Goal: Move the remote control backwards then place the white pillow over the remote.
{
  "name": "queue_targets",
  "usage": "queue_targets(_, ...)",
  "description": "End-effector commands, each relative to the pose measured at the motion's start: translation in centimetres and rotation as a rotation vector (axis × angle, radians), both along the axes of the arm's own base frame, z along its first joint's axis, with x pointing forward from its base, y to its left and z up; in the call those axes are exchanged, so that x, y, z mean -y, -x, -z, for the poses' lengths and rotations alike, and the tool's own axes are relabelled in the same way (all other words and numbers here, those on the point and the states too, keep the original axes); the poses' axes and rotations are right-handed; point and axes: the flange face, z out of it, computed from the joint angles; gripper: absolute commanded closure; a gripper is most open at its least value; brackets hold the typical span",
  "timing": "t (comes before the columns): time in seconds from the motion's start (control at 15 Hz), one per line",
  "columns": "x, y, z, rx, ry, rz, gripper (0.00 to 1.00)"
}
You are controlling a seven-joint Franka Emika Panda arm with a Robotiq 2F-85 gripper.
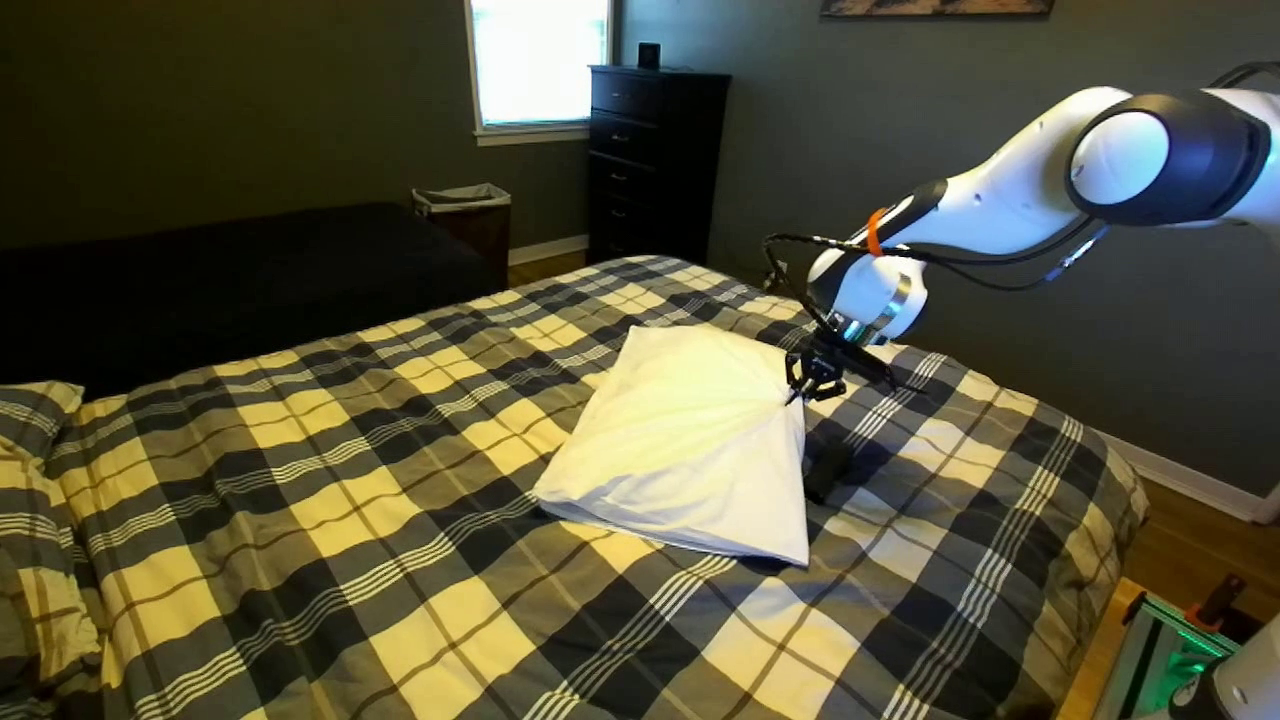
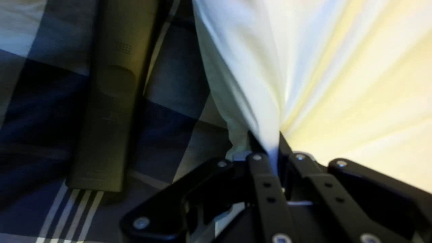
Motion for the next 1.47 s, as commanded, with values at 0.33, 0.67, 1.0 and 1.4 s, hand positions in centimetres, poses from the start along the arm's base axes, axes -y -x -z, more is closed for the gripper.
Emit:
queue_targets(0.33, 0.8, 7.3, -4.1, -0.049, -0.019, 0.192, 0.97)
queue_targets(0.67, 0.7, 11.0, -5.0, -0.081, -0.034, 0.304, 0.97)
queue_targets(1.0, 1.9, 15.1, -5.1, -0.111, -0.05, 0.477, 0.97)
queue_targets(1.4, 3.0, 18.6, -5.4, -0.104, -0.102, 0.722, 0.97)
